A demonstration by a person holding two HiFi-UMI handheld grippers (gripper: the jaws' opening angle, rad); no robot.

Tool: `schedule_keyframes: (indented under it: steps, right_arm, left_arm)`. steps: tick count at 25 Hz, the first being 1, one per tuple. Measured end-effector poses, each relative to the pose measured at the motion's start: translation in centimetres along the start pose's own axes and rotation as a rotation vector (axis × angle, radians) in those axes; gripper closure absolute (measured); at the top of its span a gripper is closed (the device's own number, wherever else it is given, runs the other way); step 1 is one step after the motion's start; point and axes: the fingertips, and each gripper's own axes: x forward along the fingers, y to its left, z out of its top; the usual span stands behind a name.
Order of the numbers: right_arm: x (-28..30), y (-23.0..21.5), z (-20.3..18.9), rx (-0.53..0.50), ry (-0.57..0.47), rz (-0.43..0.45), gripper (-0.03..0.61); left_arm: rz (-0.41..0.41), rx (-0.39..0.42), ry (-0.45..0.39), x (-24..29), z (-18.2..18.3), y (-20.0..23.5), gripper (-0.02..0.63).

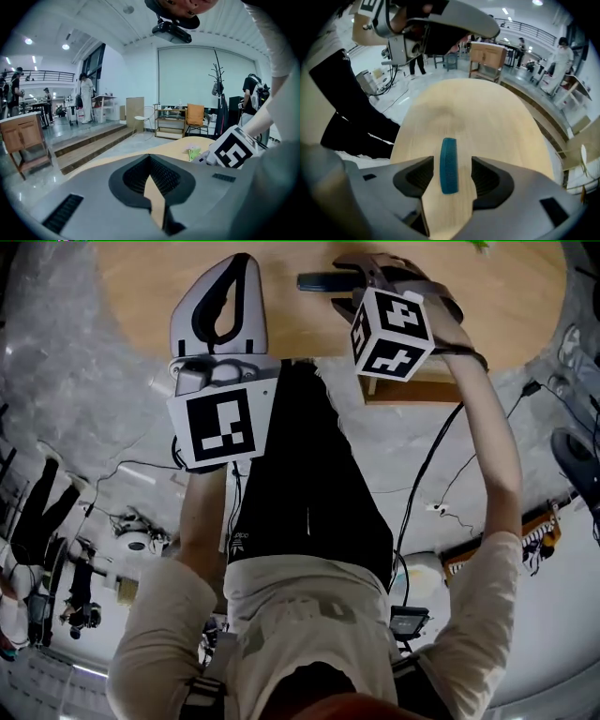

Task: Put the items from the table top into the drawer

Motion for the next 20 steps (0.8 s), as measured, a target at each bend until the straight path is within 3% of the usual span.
schedule_keyframes:
  steps: [8,15,20]
  right_arm:
    - [3.7,0.6,-0.9,-0.12,0.161,0.114,0.328]
    - [4.0,0.3,-0.9,-0.12,0.259,0.098,0.331]
    - [4.1,0.4,-1.1,-0.112,0.261,0.098,0.331]
  left_arm:
    - [0.015,-0.041,0.017,-1.6,-1.2,0.9,0.606]
    - [0.0,-0.038,0.017,-1.7,-0.7,1.1,0.606]
    - [-0.006,-0.037,0.021,-1.3,-0.8,1.4,0.606]
